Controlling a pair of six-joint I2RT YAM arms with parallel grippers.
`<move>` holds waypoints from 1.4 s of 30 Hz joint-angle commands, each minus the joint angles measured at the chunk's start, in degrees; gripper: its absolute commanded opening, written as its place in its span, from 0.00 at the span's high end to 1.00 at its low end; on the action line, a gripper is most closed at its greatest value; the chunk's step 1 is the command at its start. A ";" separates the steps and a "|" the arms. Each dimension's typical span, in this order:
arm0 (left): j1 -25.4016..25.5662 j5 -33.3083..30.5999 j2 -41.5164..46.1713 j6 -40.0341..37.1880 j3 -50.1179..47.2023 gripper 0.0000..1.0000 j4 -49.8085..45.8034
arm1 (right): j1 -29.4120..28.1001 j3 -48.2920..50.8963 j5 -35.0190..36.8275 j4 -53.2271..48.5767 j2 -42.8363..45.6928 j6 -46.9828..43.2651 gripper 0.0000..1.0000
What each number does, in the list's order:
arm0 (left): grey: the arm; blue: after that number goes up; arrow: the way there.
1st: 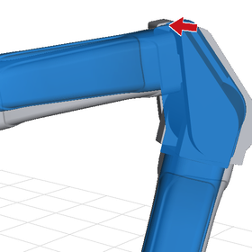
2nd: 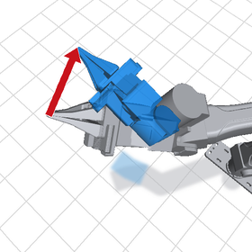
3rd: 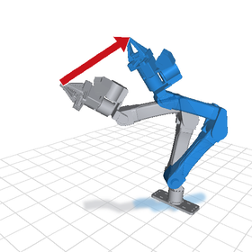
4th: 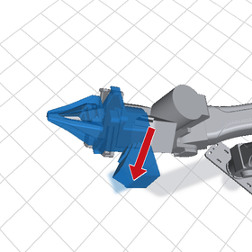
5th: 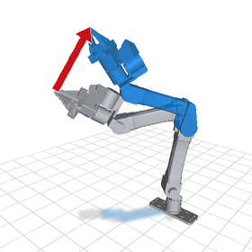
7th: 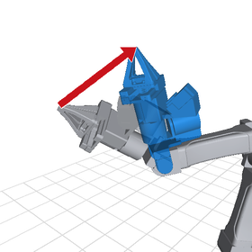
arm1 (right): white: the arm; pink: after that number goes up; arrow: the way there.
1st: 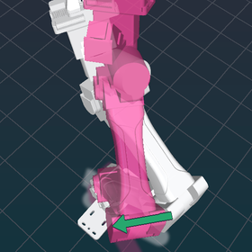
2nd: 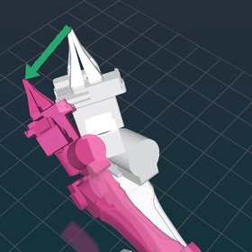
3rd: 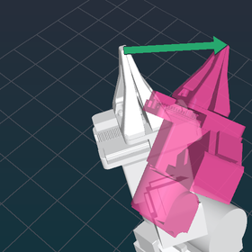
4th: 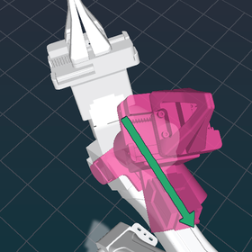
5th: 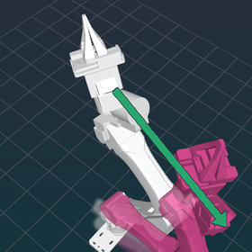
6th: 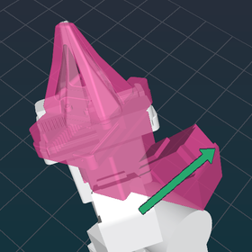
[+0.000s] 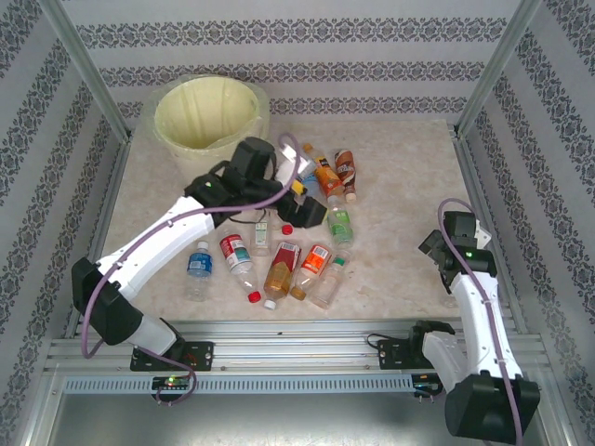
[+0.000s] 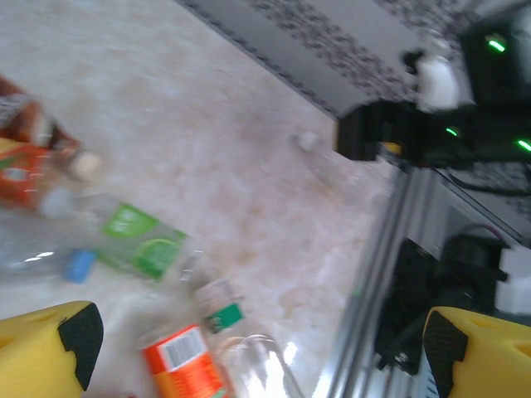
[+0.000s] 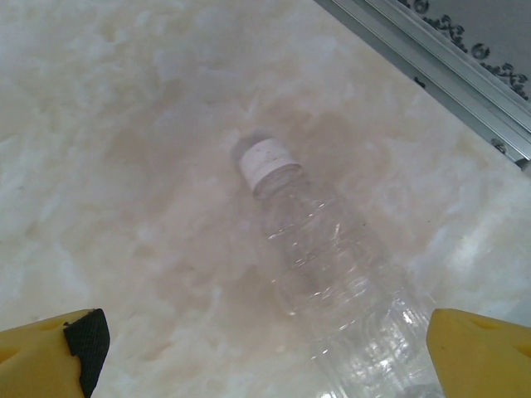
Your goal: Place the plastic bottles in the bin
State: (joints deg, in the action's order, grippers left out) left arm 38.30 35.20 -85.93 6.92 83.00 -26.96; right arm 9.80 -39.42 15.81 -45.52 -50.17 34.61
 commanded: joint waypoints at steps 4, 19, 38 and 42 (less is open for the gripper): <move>4.85 3.64 0.09 1.38 -4.08 0.00 8.22 | 4.24 1.97 -3.90 5.14 -5.35 -4.39 0.02; 6.96 -0.12 -1.06 -0.41 -3.81 0.00 5.35 | 9.43 0.57 -8.29 5.42 -16.54 -4.79 0.02; 7.00 -1.87 -2.63 -1.29 -3.46 0.00 3.67 | 8.53 4.09 -17.83 13.05 -21.60 -0.60 0.07; 7.05 -1.80 -2.74 -1.20 -3.46 0.00 3.76 | 8.50 4.26 -18.62 14.45 -22.84 -0.42 0.08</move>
State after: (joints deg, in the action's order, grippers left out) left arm 44.66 33.82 -88.31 6.61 78.98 -23.11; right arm 18.61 -36.07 -1.43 -32.77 -72.25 33.08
